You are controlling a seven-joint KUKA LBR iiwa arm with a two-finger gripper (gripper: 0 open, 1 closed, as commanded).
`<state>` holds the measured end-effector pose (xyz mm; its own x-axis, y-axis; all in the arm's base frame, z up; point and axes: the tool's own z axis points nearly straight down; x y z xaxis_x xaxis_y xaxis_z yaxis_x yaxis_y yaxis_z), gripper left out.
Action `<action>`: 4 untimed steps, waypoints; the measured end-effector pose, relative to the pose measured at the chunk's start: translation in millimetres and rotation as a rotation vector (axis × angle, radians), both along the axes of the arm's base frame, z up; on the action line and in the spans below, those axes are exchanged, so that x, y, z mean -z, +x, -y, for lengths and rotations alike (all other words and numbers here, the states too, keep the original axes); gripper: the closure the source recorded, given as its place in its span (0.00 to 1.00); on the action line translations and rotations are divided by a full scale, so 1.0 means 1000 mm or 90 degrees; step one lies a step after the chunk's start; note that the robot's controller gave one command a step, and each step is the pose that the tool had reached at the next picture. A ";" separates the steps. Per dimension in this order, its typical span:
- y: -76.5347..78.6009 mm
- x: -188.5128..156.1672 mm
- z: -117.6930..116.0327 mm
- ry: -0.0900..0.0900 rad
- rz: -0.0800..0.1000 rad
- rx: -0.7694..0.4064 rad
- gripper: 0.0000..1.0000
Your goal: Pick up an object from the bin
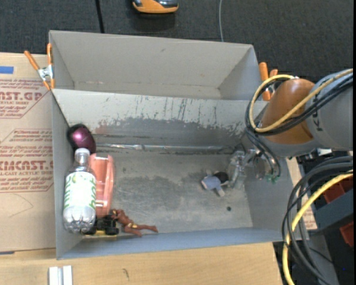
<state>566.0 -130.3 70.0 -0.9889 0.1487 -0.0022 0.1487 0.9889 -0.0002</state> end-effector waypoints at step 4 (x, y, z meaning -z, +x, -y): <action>0.017 0.000 0.001 0.000 0.000 0.006 0.00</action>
Offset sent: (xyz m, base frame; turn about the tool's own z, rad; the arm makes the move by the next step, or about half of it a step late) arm 0.0015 -0.0054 0.0094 -0.0007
